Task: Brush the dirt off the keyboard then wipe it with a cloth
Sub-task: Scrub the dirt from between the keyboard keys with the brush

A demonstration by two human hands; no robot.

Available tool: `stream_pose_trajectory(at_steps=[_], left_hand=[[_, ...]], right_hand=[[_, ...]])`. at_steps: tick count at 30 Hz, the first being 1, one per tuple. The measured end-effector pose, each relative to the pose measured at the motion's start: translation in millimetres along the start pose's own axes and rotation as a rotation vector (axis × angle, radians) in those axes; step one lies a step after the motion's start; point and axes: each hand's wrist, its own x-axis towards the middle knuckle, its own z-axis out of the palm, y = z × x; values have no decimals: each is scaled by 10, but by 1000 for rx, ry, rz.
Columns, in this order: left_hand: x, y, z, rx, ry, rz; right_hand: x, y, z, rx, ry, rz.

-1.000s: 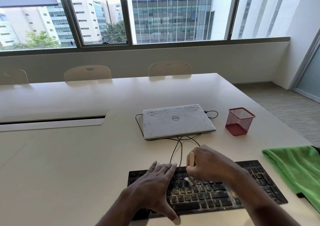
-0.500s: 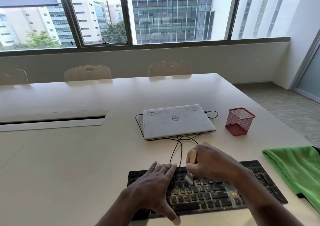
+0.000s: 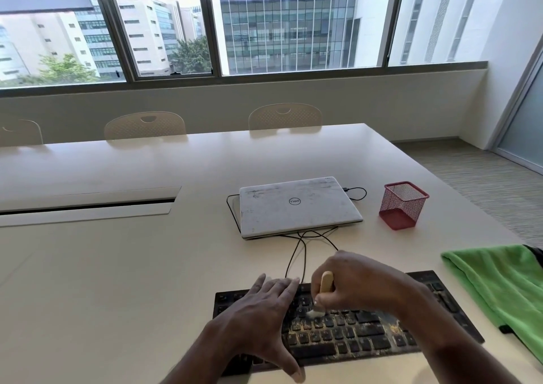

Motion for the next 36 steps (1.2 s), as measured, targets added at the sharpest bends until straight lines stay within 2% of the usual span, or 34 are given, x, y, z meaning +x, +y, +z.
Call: stream_pose_trajectory(at_steps=[4,6,8,13,19,24,28,32,36], left_hand=[[22,-5,8,6,-4,2],[44,-8,21,13,-4,6],[70,7,34,17,-3,9],[122,46,37,28,-7,20],[127,54,30,31,-7,26],[125,53,24,34,-7,22],[131,50,24,30,-21,22],[139,37,30,30,-20,22],[126,48,22,24,-18,17]], right_hand=[[-45,81,-48,-52,132,115],[-40,95,-56,-20,246,132],[-28,108,-38,11,292,147],[-41,139,63,86,127,187],[-8,153,47,73,279,164],[-38,155,35,47,141,204],[-31,98,-11,83,210,122],[-10,39,26,64,120,37],[-44,86,13,65,60,73]])
